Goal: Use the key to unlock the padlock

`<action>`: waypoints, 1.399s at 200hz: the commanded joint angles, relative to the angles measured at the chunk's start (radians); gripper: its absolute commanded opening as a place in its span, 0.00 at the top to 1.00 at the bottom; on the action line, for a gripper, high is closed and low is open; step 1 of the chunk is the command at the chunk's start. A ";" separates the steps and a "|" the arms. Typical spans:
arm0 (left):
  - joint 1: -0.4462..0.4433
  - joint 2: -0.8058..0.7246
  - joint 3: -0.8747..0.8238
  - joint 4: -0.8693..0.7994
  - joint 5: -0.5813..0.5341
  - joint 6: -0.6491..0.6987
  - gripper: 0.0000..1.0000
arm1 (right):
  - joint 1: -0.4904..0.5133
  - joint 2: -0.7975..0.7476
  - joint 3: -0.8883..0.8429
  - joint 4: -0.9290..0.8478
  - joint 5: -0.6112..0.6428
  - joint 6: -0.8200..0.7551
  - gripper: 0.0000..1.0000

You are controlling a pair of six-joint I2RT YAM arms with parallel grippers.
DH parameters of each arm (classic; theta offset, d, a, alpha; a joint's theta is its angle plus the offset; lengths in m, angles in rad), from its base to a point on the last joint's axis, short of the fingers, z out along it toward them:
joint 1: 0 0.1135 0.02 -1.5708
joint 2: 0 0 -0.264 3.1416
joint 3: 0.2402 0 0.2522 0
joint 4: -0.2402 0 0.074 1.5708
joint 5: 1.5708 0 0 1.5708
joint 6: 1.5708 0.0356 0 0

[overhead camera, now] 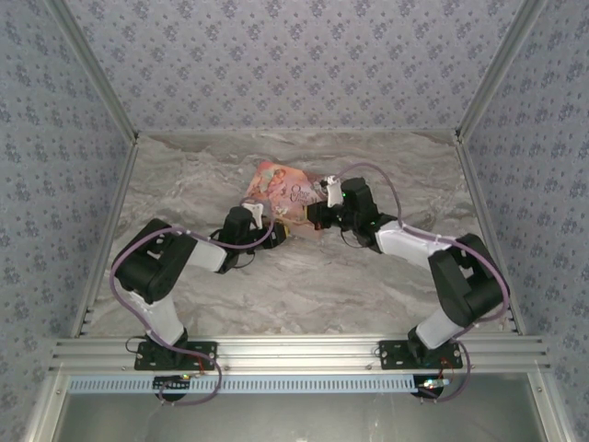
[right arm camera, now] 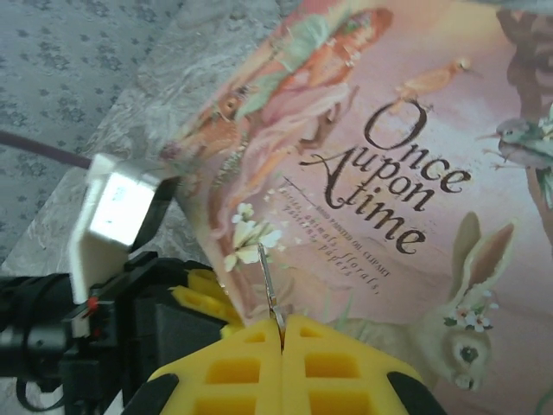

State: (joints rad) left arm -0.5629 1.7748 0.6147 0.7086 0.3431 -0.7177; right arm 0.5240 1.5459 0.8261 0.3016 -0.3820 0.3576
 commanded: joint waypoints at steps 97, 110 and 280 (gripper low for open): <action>-0.055 -0.145 0.086 -0.121 -0.013 -0.314 0.80 | 0.098 -0.046 -0.256 0.080 -0.022 -0.215 1.00; -0.058 -0.154 0.089 -0.134 -0.012 -0.340 0.80 | 0.099 -0.028 -0.251 0.102 -0.007 -0.219 1.00; -0.072 -0.228 0.179 -0.389 0.016 -0.338 0.80 | 0.080 0.095 -0.153 0.205 -0.004 -0.275 1.00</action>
State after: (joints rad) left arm -0.6250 1.5913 0.7475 0.3038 0.3176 -1.0412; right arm 0.6113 1.6203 0.6384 0.4900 -0.3740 0.1051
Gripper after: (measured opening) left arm 0.198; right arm 0.060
